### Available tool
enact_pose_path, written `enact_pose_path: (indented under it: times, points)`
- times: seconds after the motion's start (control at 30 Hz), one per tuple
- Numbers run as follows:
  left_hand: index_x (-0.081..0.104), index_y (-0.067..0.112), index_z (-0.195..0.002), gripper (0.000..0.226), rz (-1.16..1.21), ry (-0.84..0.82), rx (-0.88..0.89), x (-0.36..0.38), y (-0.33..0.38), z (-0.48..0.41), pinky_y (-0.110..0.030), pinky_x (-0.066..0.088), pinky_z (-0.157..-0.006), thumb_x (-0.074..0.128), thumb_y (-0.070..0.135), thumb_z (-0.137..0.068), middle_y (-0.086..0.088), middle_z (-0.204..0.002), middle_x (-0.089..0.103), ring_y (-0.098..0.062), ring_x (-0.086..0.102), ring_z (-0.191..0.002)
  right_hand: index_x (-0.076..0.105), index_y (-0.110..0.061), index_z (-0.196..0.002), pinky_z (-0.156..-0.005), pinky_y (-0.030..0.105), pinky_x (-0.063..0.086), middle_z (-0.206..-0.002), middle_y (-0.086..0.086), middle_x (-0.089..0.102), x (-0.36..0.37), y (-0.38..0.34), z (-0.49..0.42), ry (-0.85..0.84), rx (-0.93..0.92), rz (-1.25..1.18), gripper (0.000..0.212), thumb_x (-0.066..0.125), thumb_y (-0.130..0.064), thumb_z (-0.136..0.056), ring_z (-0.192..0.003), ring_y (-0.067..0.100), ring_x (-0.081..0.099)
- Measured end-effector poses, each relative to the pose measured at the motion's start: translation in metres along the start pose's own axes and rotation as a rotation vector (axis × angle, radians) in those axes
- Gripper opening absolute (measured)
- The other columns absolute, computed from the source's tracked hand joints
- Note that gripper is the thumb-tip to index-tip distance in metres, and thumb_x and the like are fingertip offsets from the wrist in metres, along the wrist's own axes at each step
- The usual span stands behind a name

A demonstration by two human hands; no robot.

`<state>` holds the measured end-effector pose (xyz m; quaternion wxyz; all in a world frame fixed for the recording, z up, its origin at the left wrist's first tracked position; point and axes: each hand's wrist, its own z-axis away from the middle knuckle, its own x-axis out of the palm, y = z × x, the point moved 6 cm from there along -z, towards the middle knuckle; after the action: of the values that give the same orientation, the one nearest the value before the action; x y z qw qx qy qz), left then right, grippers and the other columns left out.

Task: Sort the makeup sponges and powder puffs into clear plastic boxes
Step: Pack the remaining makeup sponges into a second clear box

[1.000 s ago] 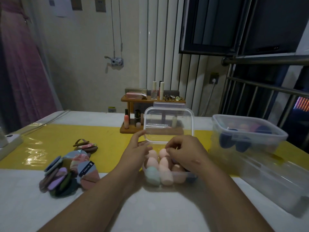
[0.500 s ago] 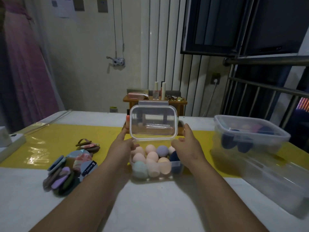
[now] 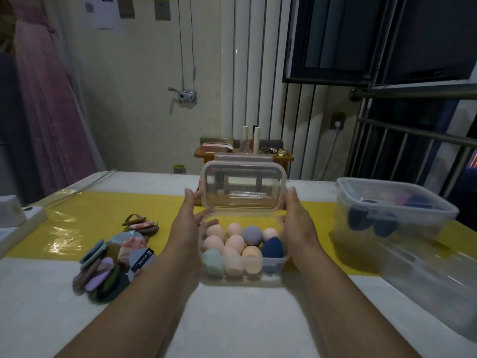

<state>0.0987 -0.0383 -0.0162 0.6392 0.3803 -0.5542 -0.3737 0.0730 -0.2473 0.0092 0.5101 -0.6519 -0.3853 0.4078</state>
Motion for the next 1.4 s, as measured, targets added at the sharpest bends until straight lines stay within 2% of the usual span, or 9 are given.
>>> enact_pose_path:
  times: [0.1, 0.27, 0.43, 0.63, 0.77, 0.93, 1.03, 1.23, 1.4]
  points:
    - [0.064, 0.028, -0.1, 0.052, 0.003, 0.063, -0.005, -0.008, -0.002, -0.004, -0.041, 0.049, -0.087, 0.034, 0.07, -0.093, -0.014, -0.111, 0.066, -0.028, 0.062, -0.103, 0.073, -0.027, -0.085, -0.094, 0.05, 0.051, -0.097, 0.002, 0.073, -0.011, 0.002, 0.001, 0.069, 0.09, -0.055, 0.062, 0.025, -0.064, -0.099, -0.096, 0.025, 0.066]
    - [0.062, 0.016, -0.103, 0.061, -0.108, -0.011, -0.154, -0.009, -0.004, 0.001, -0.043, 0.048, -0.079, 0.076, 0.052, -0.057, -0.012, -0.096, 0.059, -0.029, 0.059, -0.09, 0.074, -0.024, -0.096, -0.095, 0.051, 0.052, -0.104, 0.002, 0.071, -0.012, 0.008, 0.005, 0.017, 0.127, 0.011, 0.028, 0.052, -0.041, -0.094, -0.099, 0.024, 0.064]
    - [0.061, 0.017, -0.098, 0.01, -0.331, 0.061, 0.023, -0.011, 0.013, 0.004, -0.04, 0.053, -0.076, 0.06, 0.026, -0.094, -0.009, -0.105, 0.058, -0.029, 0.057, -0.095, 0.073, -0.023, -0.106, -0.099, 0.04, 0.049, -0.114, -0.001, 0.069, -0.014, 0.007, 0.006, 0.077, 0.03, 0.101, 0.023, 0.051, -0.026, -0.099, -0.105, 0.018, 0.059]
    - [0.068, 0.016, -0.096, 0.01, -0.42, 0.092, 0.102, -0.012, 0.016, 0.006, -0.043, 0.054, -0.081, 0.058, 0.016, -0.097, -0.005, -0.1, 0.064, -0.023, 0.059, -0.087, 0.061, -0.013, -0.135, -0.098, 0.025, 0.037, -0.138, -0.001, 0.059, -0.012, 0.009, 0.01, 0.025, -0.017, 0.172, 0.038, 0.054, -0.017, -0.098, -0.123, 0.016, 0.052]
    - [0.064, 0.017, -0.103, 0.01, -0.466, 0.028, 0.068, -0.008, 0.014, 0.008, -0.037, 0.05, -0.07, 0.057, 0.02, -0.098, -0.007, -0.1, 0.06, -0.024, 0.057, -0.083, 0.059, -0.014, -0.137, -0.093, 0.025, 0.038, -0.138, 0.0, 0.058, -0.011, 0.008, 0.011, -0.008, -0.031, 0.142, 0.04, 0.057, -0.021, -0.097, -0.111, 0.01, 0.049]
    - [0.058, 0.024, -0.107, 0.015, -0.47, -0.041, 0.008, -0.007, 0.004, 0.007, -0.046, 0.051, -0.091, 0.064, 0.03, -0.094, -0.006, -0.115, 0.058, -0.029, 0.059, -0.104, 0.056, -0.02, -0.138, -0.093, 0.028, 0.041, -0.14, -0.001, 0.056, -0.007, 0.011, 0.011, -0.053, -0.034, 0.223, 0.044, 0.06, -0.023, -0.095, -0.123, 0.018, 0.051]
    - [0.056, 0.028, -0.11, 0.024, -0.677, -0.033, 0.121, -0.008, 0.009, 0.006, -0.035, 0.045, -0.079, 0.062, 0.044, -0.093, 0.003, -0.122, 0.053, -0.02, 0.054, -0.106, 0.059, -0.02, -0.134, -0.093, 0.029, 0.043, -0.137, -0.001, 0.058, -0.008, 0.009, 0.011, -0.086, -0.038, 0.275, 0.041, 0.064, -0.022, -0.093, -0.122, 0.018, 0.052]
    - [0.063, 0.032, -0.108, 0.026, -1.056, -0.141, 0.292, -0.003, 0.023, 0.008, -0.034, 0.045, -0.084, 0.054, 0.052, -0.094, 0.008, -0.111, 0.057, -0.016, 0.054, -0.11, 0.071, -0.026, -0.117, -0.089, 0.026, 0.04, -0.128, -0.004, 0.064, -0.009, -0.001, 0.015, -0.212, -0.117, 0.366, 0.024, 0.063, -0.026, -0.095, -0.119, 0.015, 0.055]
    - [0.053, 0.038, -0.125, 0.049, -1.132, -0.333, 0.163, -0.006, 0.021, 0.012, -0.033, 0.048, -0.09, 0.067, 0.058, -0.083, 0.006, -0.125, 0.052, -0.015, 0.052, -0.113, 0.061, -0.029, -0.129, -0.08, 0.019, 0.045, -0.126, -0.01, 0.058, -0.008, -0.003, 0.022, -0.37, -0.088, 0.423, 0.056, 0.08, -0.042, -0.078, -0.108, 0.009, 0.055]
